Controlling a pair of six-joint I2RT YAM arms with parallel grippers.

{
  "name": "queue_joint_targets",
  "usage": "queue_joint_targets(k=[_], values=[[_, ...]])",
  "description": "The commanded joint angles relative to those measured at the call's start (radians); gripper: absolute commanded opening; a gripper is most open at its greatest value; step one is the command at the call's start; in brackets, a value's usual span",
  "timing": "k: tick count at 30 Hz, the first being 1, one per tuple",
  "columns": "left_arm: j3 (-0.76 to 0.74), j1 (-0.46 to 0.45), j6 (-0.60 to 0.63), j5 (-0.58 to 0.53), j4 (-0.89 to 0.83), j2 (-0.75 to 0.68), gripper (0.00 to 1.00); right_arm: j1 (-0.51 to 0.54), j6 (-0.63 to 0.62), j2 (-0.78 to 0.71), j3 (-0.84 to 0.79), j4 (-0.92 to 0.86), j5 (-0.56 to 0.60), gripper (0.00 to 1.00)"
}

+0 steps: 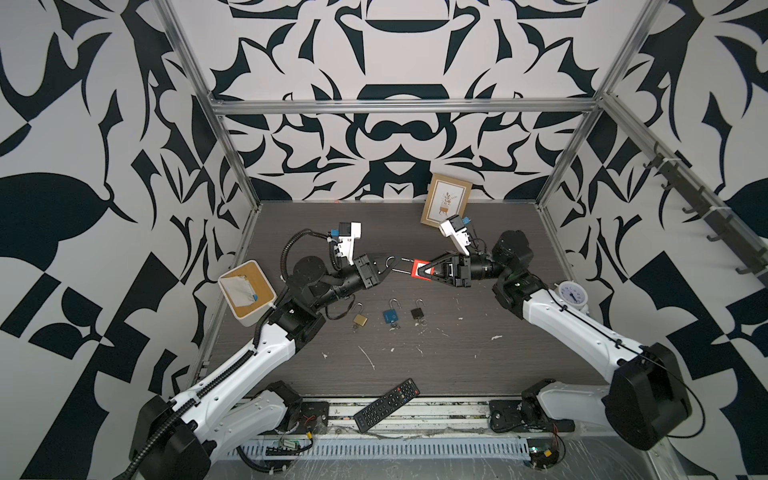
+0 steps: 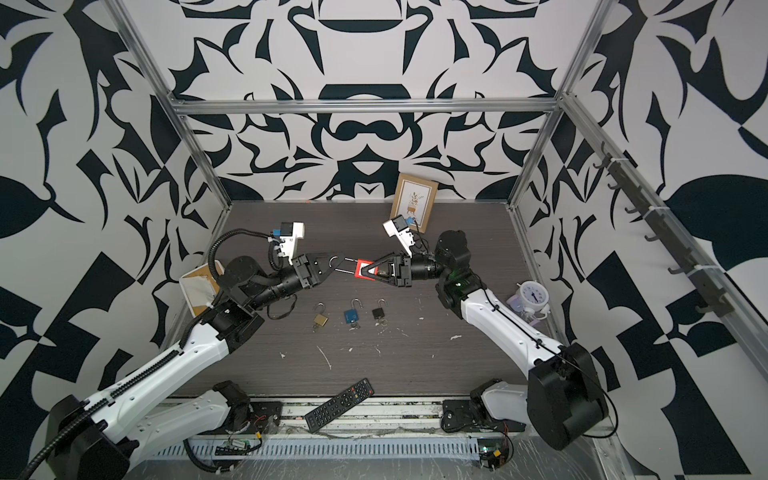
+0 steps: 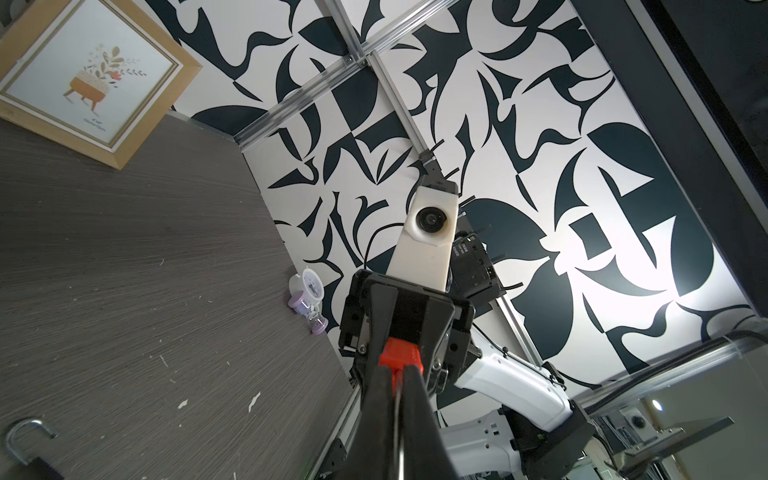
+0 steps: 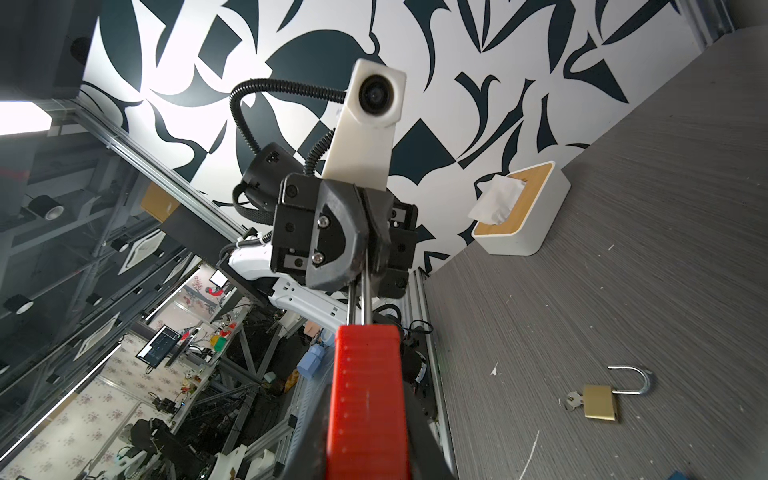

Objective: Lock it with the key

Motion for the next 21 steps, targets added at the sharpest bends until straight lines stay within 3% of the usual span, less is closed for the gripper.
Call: queue_joint_targets(k=[1,12,21], values=[[-0.018,-0.002,0.033,0.021,0.008,0.008,0.00,-0.004,0.156,0.006,-0.006,0.294,-0.016,0.00],[-0.020,-0.010,0.042,0.042,0.014,0.020,0.00,0.002,0.480,0.139,0.000,0.729,-0.003,0.00],[-0.020,-0.016,0.036,0.037,0.024,0.041,0.00,0.022,0.477,0.155,0.021,0.741,-0.001,0.00]])
